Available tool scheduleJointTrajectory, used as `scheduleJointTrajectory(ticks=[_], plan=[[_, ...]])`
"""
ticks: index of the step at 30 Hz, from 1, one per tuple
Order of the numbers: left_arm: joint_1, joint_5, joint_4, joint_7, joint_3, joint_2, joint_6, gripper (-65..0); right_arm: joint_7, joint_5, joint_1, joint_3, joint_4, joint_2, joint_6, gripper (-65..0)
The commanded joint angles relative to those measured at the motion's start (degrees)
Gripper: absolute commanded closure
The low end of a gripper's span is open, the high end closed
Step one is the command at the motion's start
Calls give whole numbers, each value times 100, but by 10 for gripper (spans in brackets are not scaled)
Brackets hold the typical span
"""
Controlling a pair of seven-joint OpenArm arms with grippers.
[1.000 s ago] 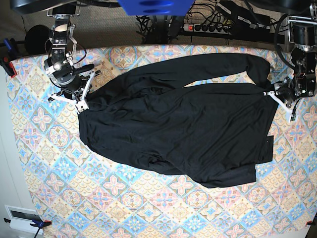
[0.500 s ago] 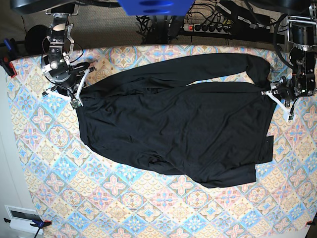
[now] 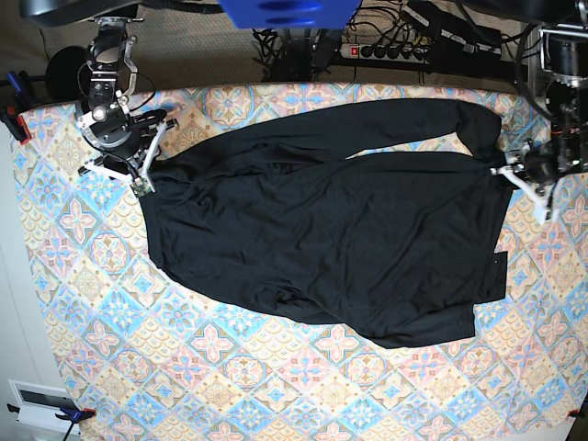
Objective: Layout the t-shirt on the table in an organized manner, then fold the t-shirt properly
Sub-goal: 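Hold the shirt with both grippers and pull the edges apart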
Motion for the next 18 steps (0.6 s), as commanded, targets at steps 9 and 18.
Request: scheduleJointTrajectory(ticks=[9, 18], plan=[[87, -368, 333, -43, -280, -135, -133, -221, 84, -7, 62, 26, 92, 70, -35, -136], [-221, 528, 307, -61, -218, 604, -133, -226, 102, -7, 62, 26, 92, 70, -26, -136]])
